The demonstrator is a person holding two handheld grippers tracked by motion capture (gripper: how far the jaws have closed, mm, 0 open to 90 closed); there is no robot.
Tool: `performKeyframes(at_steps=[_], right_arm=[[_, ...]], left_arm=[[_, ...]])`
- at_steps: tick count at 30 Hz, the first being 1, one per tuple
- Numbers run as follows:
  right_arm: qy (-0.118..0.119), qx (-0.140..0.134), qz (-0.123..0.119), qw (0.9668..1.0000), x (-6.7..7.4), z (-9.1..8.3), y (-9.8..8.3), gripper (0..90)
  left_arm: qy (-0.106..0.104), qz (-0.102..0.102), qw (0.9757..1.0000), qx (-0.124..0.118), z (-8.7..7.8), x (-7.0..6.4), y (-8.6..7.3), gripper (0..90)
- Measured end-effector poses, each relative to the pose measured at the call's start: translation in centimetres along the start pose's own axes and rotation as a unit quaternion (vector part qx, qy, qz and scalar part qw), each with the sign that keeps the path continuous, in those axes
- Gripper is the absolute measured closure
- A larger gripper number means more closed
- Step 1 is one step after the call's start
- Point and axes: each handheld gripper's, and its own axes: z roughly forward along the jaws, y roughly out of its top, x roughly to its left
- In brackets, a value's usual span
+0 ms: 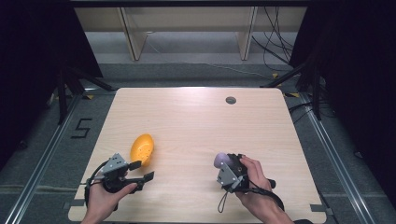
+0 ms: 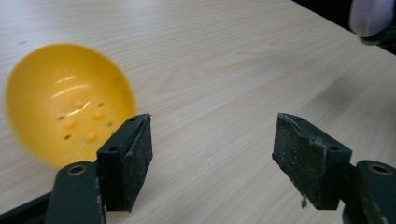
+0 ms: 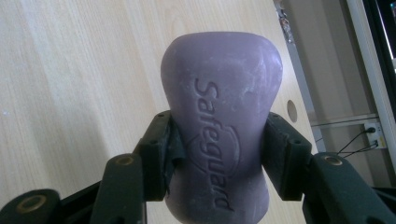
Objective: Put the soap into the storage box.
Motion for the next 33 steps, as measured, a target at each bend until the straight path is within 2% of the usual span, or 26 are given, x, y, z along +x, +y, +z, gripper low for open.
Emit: performKeyframes(at_steps=[1,2,3,6,7,8,9,10,11,12,15,16,17,20,21,23,24,25,26,27,28,29,33], right_arm=[[-0.002,-0.003,-0.008,1.0000,0.0,0.0,0.1,50.2],[-0.002,-0.003,-0.008,1.0000,0.0,0.0,0.1,50.2],[-0.003,-0.002,-0.005,1.0000,0.0,0.0,0.2,50.2],[-0.004,-0.005,-0.008,0.9999,0.1,0.0,0.4,50.1],[-0.010,-0.013,-0.026,0.9995,-0.1,0.1,0.4,50.2],[-0.010,-0.013,-0.026,0.9995,-0.1,0.1,0.4,50.2],[-0.007,-0.009,-0.010,0.9999,0.1,-0.1,0.5,50.2],[-0.007,-0.009,-0.010,0.9999,0.1,-0.1,0.5,50.2],[-0.007,-0.012,-0.010,0.9999,0.1,-0.1,0.6,50.1],[-0.007,-0.012,-0.010,0.9999,0.1,-0.1,0.6,50.1],[-0.009,-0.016,-0.016,0.9997,0.2,0.0,0.8,50.2],[-0.009,-0.016,-0.016,0.9997,0.2,0.0,0.8,50.2],[-0.009,-0.018,-0.013,0.9997,0.3,0.1,1.0,50.2],[-0.008,-0.021,-0.016,0.9996,0.3,0.1,1.2,50.2],[-0.007,-0.022,-0.018,0.9996,0.4,0.1,1.4,50.2],[-0.010,-0.023,-0.021,0.9995,0.3,0.1,1.5,50.2],[-0.008,-0.024,-0.021,0.9995,0.4,0.1,1.6,50.2],[-0.009,-0.028,-0.030,0.9991,0.3,0.2,1.7,50.2],[-0.009,-0.028,-0.030,0.9991,0.3,0.2,1.7,50.2],[-0.010,-0.025,-0.019,0.9995,0.4,0.2,1.7,50.2],[-0.007,-0.026,-0.020,0.9994,0.5,0.2,1.8,50.2],[-0.007,-0.027,-0.019,0.9994,0.5,0.3,1.9,50.2],[0.000,-0.030,-0.020,0.9994,0.7,0.3,2.0,50.2]], left_arm=[[-0.017,0.004,0.9998,-0.003,0.5,-0.5,0.8,27.7],[-0.017,0.004,0.9998,-0.003,0.5,-0.5,0.8,27.7],[-0.021,0.020,0.9996,0.000,0.9,-0.8,1.5,27.7],[-0.046,0.032,0.9984,0.000,1.8,-1.8,2.9,27.7],[-0.062,0.040,0.9973,0.002,2.6,-2.6,3.9,27.8],[-0.062,0.040,0.9973,0.002,2.6,-2.6,3.9,27.8],[-0.082,0.044,0.9956,0.007,3.4,-3.3,4.7,27.9],[-0.082,0.044,0.9956,0.007,3.4,-3.3,4.7,27.9],[-0.098,0.047,0.9940,0.012,4.1,-3.8,5.4,28.0],[-0.098,0.047,0.9940,0.012,4.1,-3.8,5.4,28.1],[-0.121,0.050,0.9913,0.016,5.2,-4.8,6.6,28.7],[-0.121,0.050,0.9913,0.016,5.2,-4.8,6.6,28.9],[-0.130,0.053,0.9899,0.019,5.7,-5.2,7.1,29.1],[-0.133,0.054,0.9894,0.024,6.2,-5.8,7.5,29.9],[-0.143,0.066,0.9873,0.020,6.7,-6.0,7.7,30.1],[-0.146,0.064,0.9868,0.029,7.1,-6.6,8.0,30.4],[-0.152,0.066,0.9856,0.031,7.4,-6.9,8.1,30.7],[-0.160,0.066,0.9844,0.035,7.9,-7.3,8.3,31.1],[-0.160,0.066,0.9844,0.035,7.9,-7.3,8.3,31.4],[-0.158,0.057,0.9850,0.039,8.3,-7.6,8.4,31.4],[-0.165,0.061,0.9836,0.041,8.6,-7.6,8.6,32.0],[-0.171,0.056,0.9828,0.043,9.0,-7.8,8.7,33.2],[-0.183,0.045,0.9809,0.048,9.8,-7.9,8.8,34.6]])
